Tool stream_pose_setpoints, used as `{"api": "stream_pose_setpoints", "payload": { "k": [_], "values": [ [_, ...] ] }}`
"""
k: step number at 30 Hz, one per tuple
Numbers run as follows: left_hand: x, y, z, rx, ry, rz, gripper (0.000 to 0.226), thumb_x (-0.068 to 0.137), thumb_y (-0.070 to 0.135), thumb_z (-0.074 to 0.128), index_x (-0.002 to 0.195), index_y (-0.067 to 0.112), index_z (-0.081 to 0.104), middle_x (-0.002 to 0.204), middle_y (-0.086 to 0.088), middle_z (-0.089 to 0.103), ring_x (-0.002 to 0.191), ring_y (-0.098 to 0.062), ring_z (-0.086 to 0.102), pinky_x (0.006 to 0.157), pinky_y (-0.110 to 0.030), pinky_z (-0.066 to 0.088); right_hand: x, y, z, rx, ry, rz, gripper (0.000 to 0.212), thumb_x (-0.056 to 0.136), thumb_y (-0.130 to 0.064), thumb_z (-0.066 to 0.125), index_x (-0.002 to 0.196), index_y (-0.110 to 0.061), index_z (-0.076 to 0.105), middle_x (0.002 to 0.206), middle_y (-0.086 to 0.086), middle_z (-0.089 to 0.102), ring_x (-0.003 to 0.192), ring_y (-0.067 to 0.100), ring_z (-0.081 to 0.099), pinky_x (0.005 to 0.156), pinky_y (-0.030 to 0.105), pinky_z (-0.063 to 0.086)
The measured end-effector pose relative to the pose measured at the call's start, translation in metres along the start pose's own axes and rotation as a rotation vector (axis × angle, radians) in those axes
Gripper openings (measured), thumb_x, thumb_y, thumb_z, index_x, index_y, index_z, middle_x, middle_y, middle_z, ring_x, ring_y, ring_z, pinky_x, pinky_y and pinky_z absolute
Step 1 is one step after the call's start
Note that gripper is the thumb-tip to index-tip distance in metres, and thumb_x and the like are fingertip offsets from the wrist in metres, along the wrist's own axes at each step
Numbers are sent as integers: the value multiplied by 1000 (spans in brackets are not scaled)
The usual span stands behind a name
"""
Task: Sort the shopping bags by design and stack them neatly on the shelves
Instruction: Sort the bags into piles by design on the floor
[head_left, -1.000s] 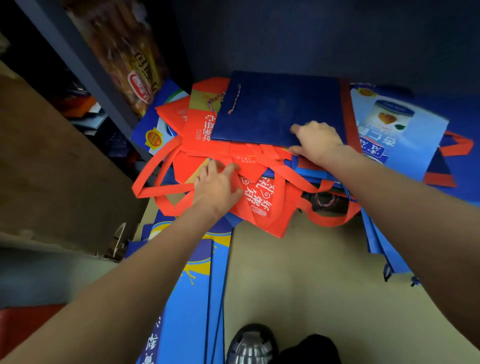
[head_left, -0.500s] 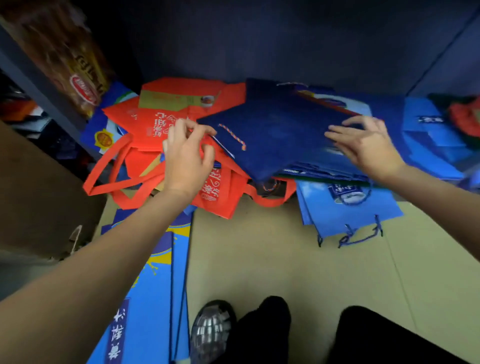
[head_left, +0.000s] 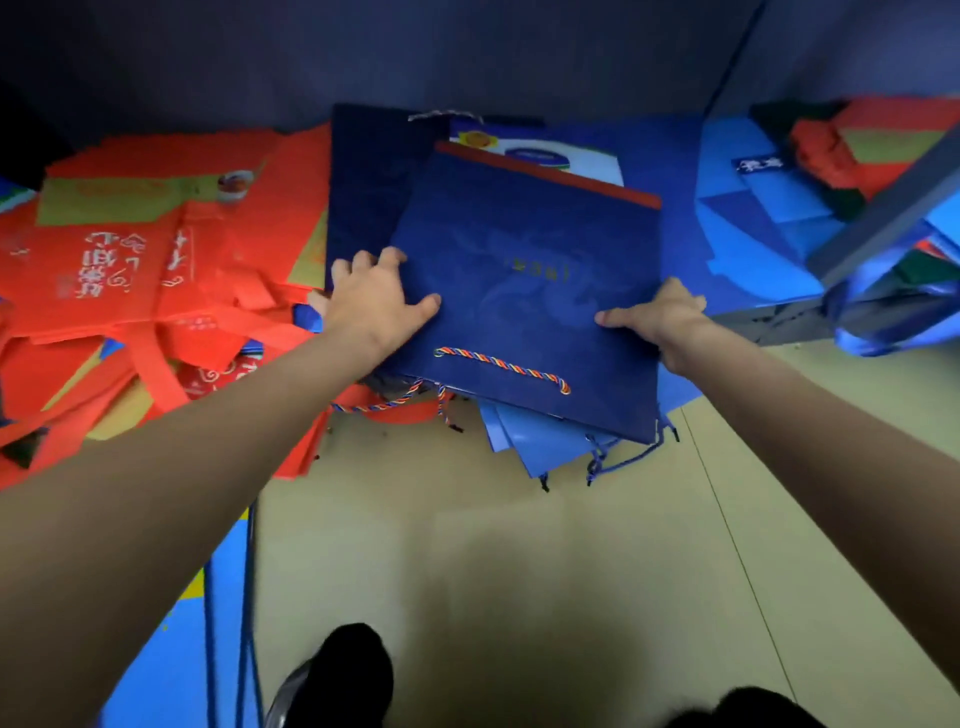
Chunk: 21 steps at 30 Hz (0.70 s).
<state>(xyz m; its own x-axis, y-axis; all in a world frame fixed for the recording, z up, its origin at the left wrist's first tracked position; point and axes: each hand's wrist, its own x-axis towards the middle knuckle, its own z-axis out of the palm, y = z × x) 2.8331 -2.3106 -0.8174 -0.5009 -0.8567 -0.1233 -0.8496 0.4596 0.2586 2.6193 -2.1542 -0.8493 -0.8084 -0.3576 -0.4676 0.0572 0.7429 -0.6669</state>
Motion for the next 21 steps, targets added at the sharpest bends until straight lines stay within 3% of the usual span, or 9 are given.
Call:
{"api": "stream_pose_setpoints", "payload": {
  "k": [3, 6, 9, 12, 15, 18, 21],
  "values": [
    [-13, 19, 4, -65, 105, -47, 64, 80, 46, 65, 129, 12, 41, 127, -12, 52, 124, -31, 42, 100, -42, 29, 8, 10, -18, 70, -22, -44, 86, 72, -16, 80, 142, -15, 30, 143, 8, 33, 125, 31, 44, 100, 44, 43],
    [-24, 35, 11, -358, 8, -96, 78, 78, 45, 69, 136, 8, 33, 126, -13, 56, 121, -32, 48, 96, -38, 37, -4, 37, -52, -15, -2, -61, 101, 68, -8, 81, 147, -20, 20, 145, 9, 32, 127, 31, 42, 101, 47, 41],
    [-31, 64, 14, -460, -99, -108, 80, 79, 44, 68, 140, 9, 29, 130, -13, 52, 123, -31, 46, 102, -38, 36, -21, 77, -86, -55, 21, -19, 106, 68, -6, 80, 148, -28, 15, 148, 15, 20, 129, 30, 39, 105, 45, 38],
    [-54, 103, 19, -446, -147, -113, 72, 85, 35, 63, 141, 8, 27, 141, -16, 37, 127, -32, 40, 103, -34, 32, -29, 110, -119, 38, 6, -28, 105, 67, 0, 79, 147, -29, 18, 134, 12, 39, 119, 30, 48, 99, 48, 44],
    [-102, 130, 37, -333, -259, -107, 71, 87, 34, 60, 144, 13, 23, 142, -17, 24, 127, -41, 36, 104, -40, 31, -36, 132, -153, 113, -41, 11, 100, 76, 5, 70, 150, -27, 10, 115, 8, 43, 106, 26, 51, 96, 44, 45],
    [-149, 145, 58, -249, -307, -41, 73, 87, 34, 59, 146, 17, 18, 146, -13, 17, 129, -41, 27, 103, -39, 28, -41, 151, -171, -19, -55, -51, 88, 81, 5, 65, 148, -26, 17, 106, 7, 46, 98, 25, 51, 88, 34, 44],
    [-161, 150, 74, -305, -374, -100, 70, 87, 33, 58, 145, 17, 21, 146, -12, 18, 130, -41, 29, 103, -38, 30, -42, 171, -171, -56, -42, -84, 75, 83, 9, 59, 143, -25, 30, 86, 2, 48, 88, 23, 50, 71, 29, 44]
  ]
}}
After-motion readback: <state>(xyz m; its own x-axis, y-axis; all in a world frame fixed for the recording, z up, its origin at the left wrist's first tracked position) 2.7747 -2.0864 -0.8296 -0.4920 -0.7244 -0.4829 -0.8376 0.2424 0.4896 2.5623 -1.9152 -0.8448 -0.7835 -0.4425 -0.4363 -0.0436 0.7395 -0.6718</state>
